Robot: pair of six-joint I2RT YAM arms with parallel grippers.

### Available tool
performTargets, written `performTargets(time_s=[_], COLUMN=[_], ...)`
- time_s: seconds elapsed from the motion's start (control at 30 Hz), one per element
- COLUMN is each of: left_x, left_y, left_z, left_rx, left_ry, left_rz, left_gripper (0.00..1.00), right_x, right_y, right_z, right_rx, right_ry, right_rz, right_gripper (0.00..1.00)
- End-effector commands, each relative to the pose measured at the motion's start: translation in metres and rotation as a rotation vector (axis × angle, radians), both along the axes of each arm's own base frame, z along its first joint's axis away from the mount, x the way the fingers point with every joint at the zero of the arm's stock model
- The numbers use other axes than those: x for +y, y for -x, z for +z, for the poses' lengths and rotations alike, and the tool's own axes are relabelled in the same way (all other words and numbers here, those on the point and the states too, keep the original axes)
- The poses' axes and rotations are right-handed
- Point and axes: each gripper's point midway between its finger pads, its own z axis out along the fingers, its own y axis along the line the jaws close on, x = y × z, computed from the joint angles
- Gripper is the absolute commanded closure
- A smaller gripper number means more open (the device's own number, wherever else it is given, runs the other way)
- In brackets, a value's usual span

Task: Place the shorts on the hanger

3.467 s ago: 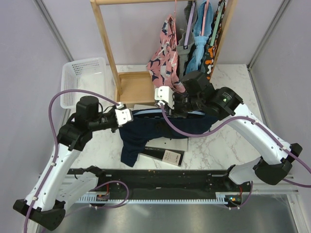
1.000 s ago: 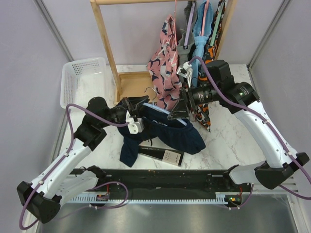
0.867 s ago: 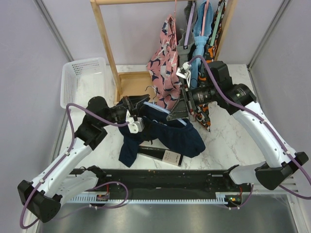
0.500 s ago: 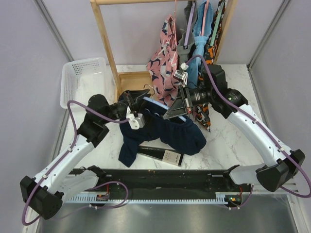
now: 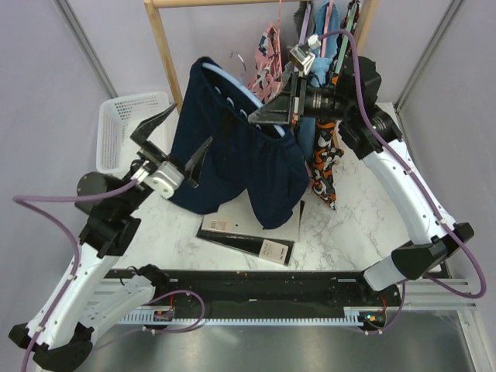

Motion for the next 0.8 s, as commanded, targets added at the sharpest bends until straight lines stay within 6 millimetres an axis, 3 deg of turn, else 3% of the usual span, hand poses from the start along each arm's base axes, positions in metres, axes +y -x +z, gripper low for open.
performTargets(time_s=[0.0, 0.1, 0.2, 0.23, 0.33, 0.4, 0.47, 0.6, 0.7, 0.77], left_x=[0.023, 0.032, 0.033, 0.033, 0.033, 0.035, 0.037, 0.037, 0.034, 0.034], left_y=[0.005, 0.008, 0.013, 0.014, 0.019, 0.021, 0.024, 0.024, 0.024, 0.026], left_z=[0.018, 0.021, 0.019, 0.016, 0.009, 0.006, -0.001, -0.010, -0.016, -0.018], left_rx=[0.048, 0.043, 0.059, 0.072, 0.095, 0.094, 0.099, 0.113, 0.128, 0.125], left_ry=[0.118, 0.141, 0.153, 0.150, 0.137, 0.133, 0.128, 0.124, 0.117, 0.110], left_rz=[0.063, 0.094, 0.082, 0.075, 0.064, 0.066, 0.071, 0.070, 0.056, 0.050], left_gripper=[0.01, 0.01, 0.01, 0.01, 0.01, 0.01, 0.01, 0.01, 0.01, 0.01], right_x=[0.004, 0.004, 0.006, 0.010, 0.013, 0.016, 0.011, 0.013, 0.014, 0.017], right_y=[-0.047, -0.067, -0.102, -0.121, -0.141, -0.155, -0.165, -0.187, -0.197, -0.193], right_z=[0.046, 0.057, 0.055, 0.045, 0.074, 0.078, 0.091, 0.090, 0.092, 0.098], right_rx=[-0.066, -0.076, -0.014, 0.002, -0.045, -0.054, -0.067, -0.027, -0.036, -0.048], right_ry=[-0.106, -0.111, -0.108, -0.098, -0.167, -0.192, -0.250, -0.315, -0.345, -0.377], right_rz=[-0.199, -0.282, -0.415, -0.444, -0.495, -0.527, -0.577, -0.637, -0.649, -0.628], right_gripper=[1.00, 1.00, 1.00, 1.00, 1.00, 1.00, 1.00, 1.00, 1.00, 1.00])
